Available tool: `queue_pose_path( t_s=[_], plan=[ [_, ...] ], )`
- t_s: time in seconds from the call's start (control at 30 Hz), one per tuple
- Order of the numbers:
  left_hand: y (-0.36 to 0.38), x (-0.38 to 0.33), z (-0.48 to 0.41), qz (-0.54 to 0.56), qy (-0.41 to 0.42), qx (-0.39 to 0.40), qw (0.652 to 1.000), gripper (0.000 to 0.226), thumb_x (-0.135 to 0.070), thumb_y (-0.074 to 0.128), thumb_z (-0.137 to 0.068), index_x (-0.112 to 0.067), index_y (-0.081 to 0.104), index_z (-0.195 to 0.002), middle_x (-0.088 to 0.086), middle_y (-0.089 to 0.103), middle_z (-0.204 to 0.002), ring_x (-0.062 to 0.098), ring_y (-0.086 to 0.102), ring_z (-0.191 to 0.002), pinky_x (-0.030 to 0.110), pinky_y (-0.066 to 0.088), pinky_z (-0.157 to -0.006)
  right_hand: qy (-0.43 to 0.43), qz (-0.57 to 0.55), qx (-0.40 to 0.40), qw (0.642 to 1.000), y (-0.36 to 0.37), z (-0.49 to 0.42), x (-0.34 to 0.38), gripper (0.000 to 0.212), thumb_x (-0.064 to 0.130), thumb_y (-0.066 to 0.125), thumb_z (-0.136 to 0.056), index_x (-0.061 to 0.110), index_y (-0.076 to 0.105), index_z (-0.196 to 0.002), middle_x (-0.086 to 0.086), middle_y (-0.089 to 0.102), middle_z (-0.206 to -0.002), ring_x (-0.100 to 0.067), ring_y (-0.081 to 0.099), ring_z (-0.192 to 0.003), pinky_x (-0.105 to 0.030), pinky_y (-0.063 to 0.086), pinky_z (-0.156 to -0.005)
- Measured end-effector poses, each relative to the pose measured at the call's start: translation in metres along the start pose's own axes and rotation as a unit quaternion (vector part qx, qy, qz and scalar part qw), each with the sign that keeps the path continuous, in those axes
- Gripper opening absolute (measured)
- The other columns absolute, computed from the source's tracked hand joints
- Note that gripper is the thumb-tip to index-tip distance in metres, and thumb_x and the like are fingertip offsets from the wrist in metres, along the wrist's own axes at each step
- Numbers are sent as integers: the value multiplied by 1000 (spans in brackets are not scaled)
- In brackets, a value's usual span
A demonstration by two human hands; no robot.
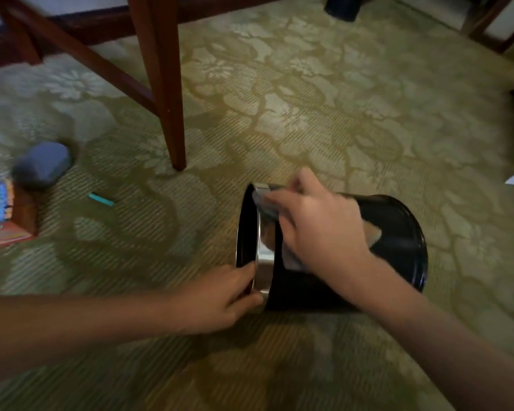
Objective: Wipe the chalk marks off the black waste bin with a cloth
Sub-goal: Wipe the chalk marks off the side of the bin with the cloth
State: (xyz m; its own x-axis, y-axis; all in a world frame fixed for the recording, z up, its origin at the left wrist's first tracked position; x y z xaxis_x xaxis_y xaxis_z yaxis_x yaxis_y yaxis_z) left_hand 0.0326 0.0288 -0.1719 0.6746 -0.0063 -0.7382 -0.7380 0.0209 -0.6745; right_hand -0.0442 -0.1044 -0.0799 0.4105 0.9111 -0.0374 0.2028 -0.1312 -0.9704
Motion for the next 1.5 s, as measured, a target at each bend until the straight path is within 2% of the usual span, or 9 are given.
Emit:
queue_pose_path(
  t_s=[0.17, 0.4, 0.67, 0.83, 0.93, 1.13, 1.23, 1.37, 1.5],
  plan=[
    [6, -4, 7, 12, 29, 6, 999, 24, -25, 55, -97, -21, 48, -119, -11, 56, -89, 5, 53, -81, -2, 29, -63, 9, 13, 32, 999, -2, -13, 0, 24, 28, 52, -88, 29, 65, -108, 0, 49, -104, -25, 60, -77, -36, 45, -58],
    [17, 3, 11, 23, 19, 33, 999, 22, -29, 48, -98, -16, 54, -115, 2, 66, -106, 14, 64, -93, 31, 52, -82, -90, -91, 132, 983, -8, 82, 29, 34, 34, 69, -74, 32, 62, -107, 4, 51, -97, -7, 56, -71, -18, 38, -45],
    [28, -3, 28, 33, 18, 55, 998, 22, -39, 47, -98, -36, 51, -119, -15, 67, -102, 1, 61, -92, 10, 41, -77, -12, 5, 73, 997, -2, -22, 2, 30, 28, 50, -92, 39, 63, -116, 2, 50, -109, -25, 60, -87, -34, 43, -63],
    [-7, -16, 16, 214, -55, 9, 975, 26, -30, 54, -97, -20, 58, -121, -5, 69, -113, 9, 65, -105, 41, 52, -90, -45, -77, 118, 989, -27, 63, 18, 28, 36, 49, -86, 36, 59, -112, 7, 46, -100, -7, 51, -68, -23, 41, -46],
    [-8, -23, 26, 236, -74, 45, 968, 20, -27, 59, -95, -19, 63, -112, 0, 71, -104, 14, 67, -97, 44, 53, -86, -82, -111, 168, 976, -36, 102, 25, 28, 42, 40, -87, 41, 57, -109, 12, 44, -97, 4, 33, -65, -9, 25, -49],
    [17, -37, 54, 160, -91, 98, 978, 31, -37, 64, -90, -27, 53, -62, -18, 56, -55, -8, 52, -56, 10, 37, -56, -55, 8, 97, 994, -10, 31, 20, 29, 31, 50, -87, 35, 65, -112, 2, 50, -103, -22, 58, -71, -30, 37, -53],
    [17, -41, 54, 231, -132, 98, 959, 25, -33, 65, -90, -21, 59, -69, -11, 60, -60, -5, 55, -59, 13, 44, -58, -37, 3, 144, 989, -5, 16, 13, 31, 31, 49, -91, 43, 62, -117, 6, 49, -107, -21, 59, -88, -30, 37, -62],
    [12, -40, 50, 330, -147, 61, 930, 22, -26, 65, -91, -5, 67, -99, 11, 71, -86, 6, 63, -73, 29, 55, -65, -84, -57, 164, 981, -41, 75, 24, 26, 38, 45, -86, 44, 60, -106, 10, 45, -94, -12, 52, -61, -26, 37, -47],
    [18, -44, 58, 326, -138, 79, 932, 17, -32, 66, -89, -15, 70, -91, 11, 69, -79, 9, 63, -70, 35, 55, -66, -111, -109, 200, 967, -52, 116, 36, 24, 43, 42, -81, 43, 62, -94, 13, 45, -89, 1, 30, -57, -11, 18, -46]
  ],
)
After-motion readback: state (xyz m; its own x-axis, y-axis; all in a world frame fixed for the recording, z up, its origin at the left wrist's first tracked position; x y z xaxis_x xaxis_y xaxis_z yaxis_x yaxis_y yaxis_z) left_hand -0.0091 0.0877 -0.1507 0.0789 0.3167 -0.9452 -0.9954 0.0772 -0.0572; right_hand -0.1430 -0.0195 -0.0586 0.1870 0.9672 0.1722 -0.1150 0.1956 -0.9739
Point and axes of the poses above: each hand's wrist, its own z-axis away from the middle knuckle, its own y-axis out of the palm, x = y × z, the point moved 2 cm from there along -z, towards the middle knuckle
